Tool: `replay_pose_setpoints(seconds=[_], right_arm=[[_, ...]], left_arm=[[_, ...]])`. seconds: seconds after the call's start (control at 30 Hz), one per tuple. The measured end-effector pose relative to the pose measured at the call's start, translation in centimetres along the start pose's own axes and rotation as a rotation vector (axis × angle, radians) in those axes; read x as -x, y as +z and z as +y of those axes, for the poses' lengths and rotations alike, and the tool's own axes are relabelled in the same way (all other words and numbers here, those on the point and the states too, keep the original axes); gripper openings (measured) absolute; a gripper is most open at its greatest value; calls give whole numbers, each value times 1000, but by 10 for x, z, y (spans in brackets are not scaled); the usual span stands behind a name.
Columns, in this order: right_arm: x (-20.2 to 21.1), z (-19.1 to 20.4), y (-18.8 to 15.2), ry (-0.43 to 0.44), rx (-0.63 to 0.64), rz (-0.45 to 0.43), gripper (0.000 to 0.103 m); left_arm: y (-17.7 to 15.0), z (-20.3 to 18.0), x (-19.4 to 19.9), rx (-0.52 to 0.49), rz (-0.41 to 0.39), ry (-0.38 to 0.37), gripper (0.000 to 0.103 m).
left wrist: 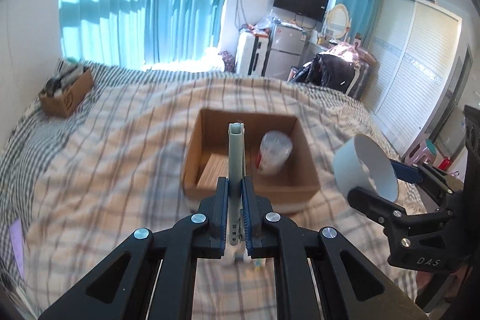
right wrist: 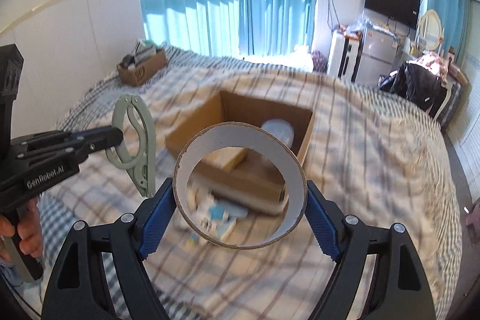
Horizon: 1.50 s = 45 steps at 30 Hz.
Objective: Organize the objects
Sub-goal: 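Carry the clip and tape roll into the box and open both tools, then grasp the white plush toy with the right tool while the left tool moves toward the lace cloth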
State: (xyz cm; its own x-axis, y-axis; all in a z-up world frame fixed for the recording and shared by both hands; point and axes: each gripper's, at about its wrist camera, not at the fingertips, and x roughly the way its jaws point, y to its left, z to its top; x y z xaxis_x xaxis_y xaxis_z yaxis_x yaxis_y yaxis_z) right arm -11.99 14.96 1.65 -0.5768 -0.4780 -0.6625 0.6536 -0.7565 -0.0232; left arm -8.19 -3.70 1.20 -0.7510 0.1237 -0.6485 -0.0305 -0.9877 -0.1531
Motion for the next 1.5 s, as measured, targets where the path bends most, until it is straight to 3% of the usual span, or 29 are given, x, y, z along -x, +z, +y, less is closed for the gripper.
replay_pose_setpoints(seconds=[0.2,0.33,0.7,0.83,0.93,1.0,1.03,1.1,1.13,1.17,1.33,1.5], right_arm=[[-30,-7,37,-14,3,-19,82],[-62,-11,44,-16,7,9,82],[-142,-28,22,-9,-44,87,82],[-148,-34,17,-20,-61,82,83],[-144,-40,18,-47,-92,67,92],[-139,-44,19,-50,-109,60,92],[-135,-46,20,-46,-120,58,93],[-124,-48,21,-49,-135,42,93],[-118,-49,20,-54,-138,34,93],[-109,-49,20,-61,-138,25,93],[-70,-50,16,-99,-136,-2,94],[-26,-48,16,-135,-136,-48,103]], left_arm=[[40,-2,-35,-13,-17,-15,9],[52,2,-66,-25,3,-14,9],[37,23,-153,-5,118,15,9],[33,25,-166,-6,135,18,9],[32,25,-166,-11,130,35,11],[32,23,-161,-21,140,43,15],[33,23,-159,-24,144,50,22],[33,23,-148,-29,133,70,44],[34,23,-142,-28,119,76,62],[33,23,-131,-24,94,82,70],[33,31,-94,-12,58,78,76],[24,41,-59,-2,20,116,96]])
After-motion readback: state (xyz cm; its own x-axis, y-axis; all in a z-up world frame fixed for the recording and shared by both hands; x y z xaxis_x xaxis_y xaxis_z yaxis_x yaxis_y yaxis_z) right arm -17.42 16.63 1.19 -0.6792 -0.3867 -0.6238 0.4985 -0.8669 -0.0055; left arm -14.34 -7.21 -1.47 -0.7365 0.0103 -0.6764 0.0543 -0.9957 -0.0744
